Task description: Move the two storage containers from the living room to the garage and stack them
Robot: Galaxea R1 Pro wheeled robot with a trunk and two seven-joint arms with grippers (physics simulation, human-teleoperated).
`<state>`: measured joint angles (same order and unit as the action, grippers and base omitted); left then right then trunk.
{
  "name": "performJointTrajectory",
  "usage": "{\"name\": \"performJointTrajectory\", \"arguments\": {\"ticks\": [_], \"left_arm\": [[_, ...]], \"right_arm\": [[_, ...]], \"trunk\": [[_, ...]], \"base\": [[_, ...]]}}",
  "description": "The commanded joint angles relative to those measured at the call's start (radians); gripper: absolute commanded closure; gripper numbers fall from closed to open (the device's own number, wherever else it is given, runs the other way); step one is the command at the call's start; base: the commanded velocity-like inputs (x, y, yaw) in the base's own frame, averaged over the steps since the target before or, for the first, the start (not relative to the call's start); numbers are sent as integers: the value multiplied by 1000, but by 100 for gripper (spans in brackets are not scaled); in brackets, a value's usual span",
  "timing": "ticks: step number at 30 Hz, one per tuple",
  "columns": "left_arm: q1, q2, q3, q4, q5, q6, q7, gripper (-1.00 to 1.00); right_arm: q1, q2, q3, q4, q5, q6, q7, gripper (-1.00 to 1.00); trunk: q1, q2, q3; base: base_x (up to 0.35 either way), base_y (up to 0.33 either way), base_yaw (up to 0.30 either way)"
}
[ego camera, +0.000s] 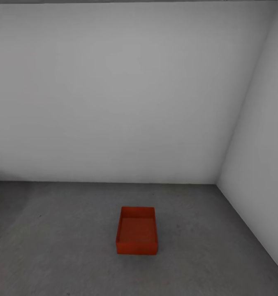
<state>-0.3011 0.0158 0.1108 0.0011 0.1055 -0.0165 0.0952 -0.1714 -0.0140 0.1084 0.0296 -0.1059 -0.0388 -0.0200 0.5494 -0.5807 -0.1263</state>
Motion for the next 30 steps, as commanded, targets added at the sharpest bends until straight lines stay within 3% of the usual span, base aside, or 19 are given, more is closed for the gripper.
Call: {"name": "performJointTrajectory", "arguments": {"ticks": [1,30], "left_arm": [[-1,0,4,0,8,-1,0,-100],[7,-2,4,0,8,-11,1,-100]], "right_arm": [[-2,0,9,3,-11,-4,-1,-100],[-1,0,5,4,-15,-21,35,-100]], "trunk": [[0,-1,0],[0,-1,47]], "base": [[0,0,0],[0,0,0]]}}
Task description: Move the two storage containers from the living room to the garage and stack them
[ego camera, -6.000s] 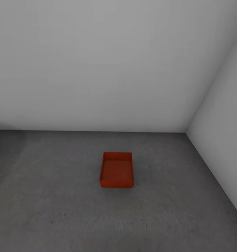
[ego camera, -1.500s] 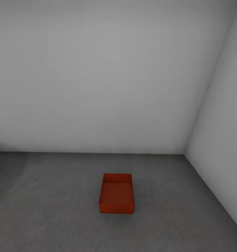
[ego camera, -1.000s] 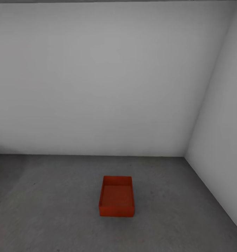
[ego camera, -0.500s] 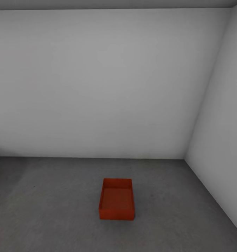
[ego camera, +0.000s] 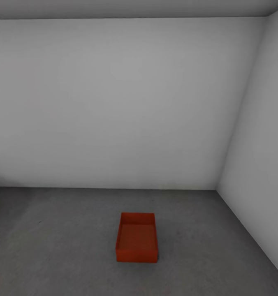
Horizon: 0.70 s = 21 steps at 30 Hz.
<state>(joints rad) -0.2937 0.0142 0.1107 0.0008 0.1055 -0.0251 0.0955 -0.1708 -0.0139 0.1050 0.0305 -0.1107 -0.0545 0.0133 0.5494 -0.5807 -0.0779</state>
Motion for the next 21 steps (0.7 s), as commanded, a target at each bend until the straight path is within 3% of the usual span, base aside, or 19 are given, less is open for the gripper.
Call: {"name": "performJointTrajectory", "arguments": {"ticks": [1,21], "left_arm": [[-1,0,4,1,8,-3,1,-100],[-1,-4,4,1,8,-4,1,-100]], "right_arm": [[-2,0,8,3,-10,-6,1,-100],[-2,0,11,2,-2,-3,-8,-100]], "trunk": [[0,-1,0],[0,-1,20]], "base": [[0,0,0],[0,0,0]]}}
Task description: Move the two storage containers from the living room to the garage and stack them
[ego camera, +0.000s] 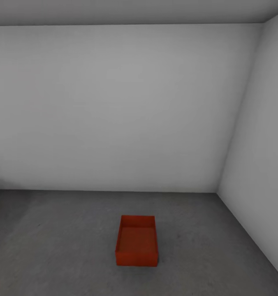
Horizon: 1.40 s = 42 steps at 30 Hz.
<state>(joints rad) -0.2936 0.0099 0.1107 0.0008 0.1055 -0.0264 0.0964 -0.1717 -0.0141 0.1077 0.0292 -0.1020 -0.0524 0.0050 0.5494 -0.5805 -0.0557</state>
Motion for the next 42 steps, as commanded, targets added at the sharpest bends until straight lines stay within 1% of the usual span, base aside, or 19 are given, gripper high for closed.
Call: {"name": "performJointTrajectory", "arguments": {"ticks": [1,10,17,42], "left_arm": [[-1,0,4,1,8,-3,0,-100],[-1,-2,4,1,8,-3,0,-100],[-1,-2,4,1,8,-3,0,-100],[-1,-5,4,1,8,-3,0,-100]], "right_arm": [[-2,0,9,3,-9,-6,-1,-100],[-2,2,12,3,-4,-5,-6,-100],[-1,-1,8,3,-15,-6,-3,-100],[-1,-6,6,4,-18,-3,7,-100]], "trunk": [[0,-2,-2],[0,-2,-2],[0,-2,1],[0,-2,29]], "base": [[0,0,0],[0,0,0],[0,0,-38],[0,0,-215]]}}
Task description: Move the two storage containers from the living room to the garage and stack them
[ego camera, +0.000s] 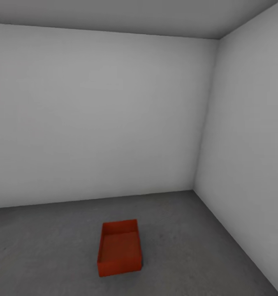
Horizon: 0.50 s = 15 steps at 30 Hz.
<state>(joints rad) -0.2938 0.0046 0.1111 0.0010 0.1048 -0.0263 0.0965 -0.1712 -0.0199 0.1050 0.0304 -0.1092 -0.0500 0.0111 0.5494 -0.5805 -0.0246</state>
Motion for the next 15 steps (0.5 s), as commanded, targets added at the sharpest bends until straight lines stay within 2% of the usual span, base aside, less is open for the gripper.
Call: {"name": "performJointTrajectory", "arguments": {"ticks": [1,15], "left_arm": [[-1,0,4,1,9,-3,0,-100],[-1,0,4,1,9,-3,0,-100]], "right_arm": [[-2,0,9,3,-10,-5,1,-100],[-1,3,10,3,-10,-2,3,-100]], "trunk": [[0,-2,-1],[0,-2,5]], "base": [[0,0,-257],[0,0,-283]]}}
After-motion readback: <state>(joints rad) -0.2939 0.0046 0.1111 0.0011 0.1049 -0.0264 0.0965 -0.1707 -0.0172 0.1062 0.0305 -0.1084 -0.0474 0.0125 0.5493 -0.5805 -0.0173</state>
